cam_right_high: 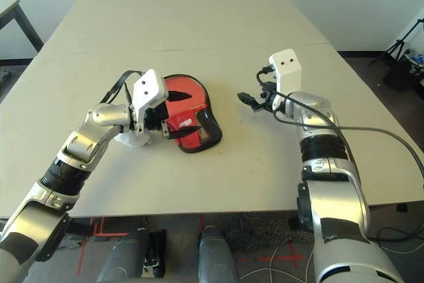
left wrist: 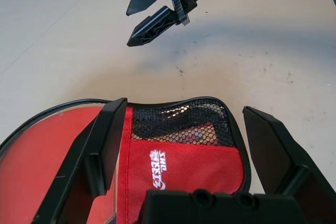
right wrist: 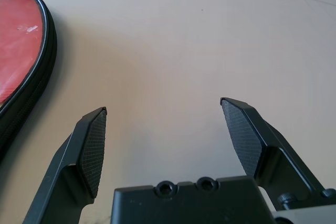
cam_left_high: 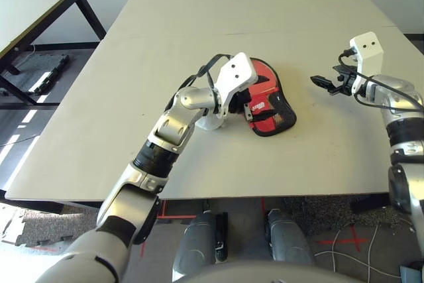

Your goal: Store the ping-pong paddle in its case and zip it.

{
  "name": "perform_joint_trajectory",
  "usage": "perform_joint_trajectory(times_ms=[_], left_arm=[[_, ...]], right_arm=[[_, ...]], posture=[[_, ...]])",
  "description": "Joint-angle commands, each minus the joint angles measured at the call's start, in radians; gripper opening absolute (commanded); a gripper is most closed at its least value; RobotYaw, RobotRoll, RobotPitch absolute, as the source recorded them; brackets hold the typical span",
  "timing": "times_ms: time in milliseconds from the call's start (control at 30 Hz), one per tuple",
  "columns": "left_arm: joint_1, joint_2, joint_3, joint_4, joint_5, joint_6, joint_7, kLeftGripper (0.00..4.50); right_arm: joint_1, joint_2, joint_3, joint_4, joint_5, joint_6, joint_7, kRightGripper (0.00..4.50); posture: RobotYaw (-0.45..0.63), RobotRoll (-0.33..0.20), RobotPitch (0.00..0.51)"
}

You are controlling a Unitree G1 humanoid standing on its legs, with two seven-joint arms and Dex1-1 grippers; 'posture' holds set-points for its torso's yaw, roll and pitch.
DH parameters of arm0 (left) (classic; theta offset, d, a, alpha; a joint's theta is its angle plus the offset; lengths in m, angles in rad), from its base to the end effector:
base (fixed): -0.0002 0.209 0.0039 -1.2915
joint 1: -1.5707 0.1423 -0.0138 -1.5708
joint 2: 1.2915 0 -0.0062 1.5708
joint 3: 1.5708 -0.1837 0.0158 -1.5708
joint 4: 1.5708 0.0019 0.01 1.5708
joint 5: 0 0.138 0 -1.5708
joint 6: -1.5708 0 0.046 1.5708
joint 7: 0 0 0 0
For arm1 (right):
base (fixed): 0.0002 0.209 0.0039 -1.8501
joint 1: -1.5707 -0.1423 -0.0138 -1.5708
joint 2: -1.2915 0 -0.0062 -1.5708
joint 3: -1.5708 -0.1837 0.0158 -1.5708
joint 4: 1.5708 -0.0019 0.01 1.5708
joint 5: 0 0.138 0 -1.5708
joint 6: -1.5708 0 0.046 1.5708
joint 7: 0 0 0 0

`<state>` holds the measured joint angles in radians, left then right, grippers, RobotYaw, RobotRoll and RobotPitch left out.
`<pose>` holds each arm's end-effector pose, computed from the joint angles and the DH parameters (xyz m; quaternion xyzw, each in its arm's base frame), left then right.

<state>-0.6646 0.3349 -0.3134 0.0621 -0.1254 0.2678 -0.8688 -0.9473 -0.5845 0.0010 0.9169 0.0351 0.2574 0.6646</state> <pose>0.2951 0.1154 0.1708 0.2152 -0.0418 -0.5579 0.8004 0.3419 -0.2722 0.1746 -0.1536 0.1492 0.1792 0.9602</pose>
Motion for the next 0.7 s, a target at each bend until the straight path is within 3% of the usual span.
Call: perform_joint_trajectory(times_ms=[33,300,700], left_arm=[[0.017,0.016,0.013,-0.035,0.005,0.017,0.002,4.50],[0.046,0.039,0.027,-0.075,0.003,0.042,0.009,4.50],[0.055,0.042,0.025,-0.090,0.001,0.056,0.006,4.50]], right_arm=[[-0.020,0.029,0.018,0.054,-0.008,0.014,0.058,4.46],[0.015,0.040,0.008,-0.032,0.060,0.227,0.252,4.46],[0.144,0.084,0.049,-0.273,0.093,0.452,0.294,4.46]], posture=[[0.07,0.000,0.094],[0.09,0.000,0.103],[0.08,0.000,0.107]])
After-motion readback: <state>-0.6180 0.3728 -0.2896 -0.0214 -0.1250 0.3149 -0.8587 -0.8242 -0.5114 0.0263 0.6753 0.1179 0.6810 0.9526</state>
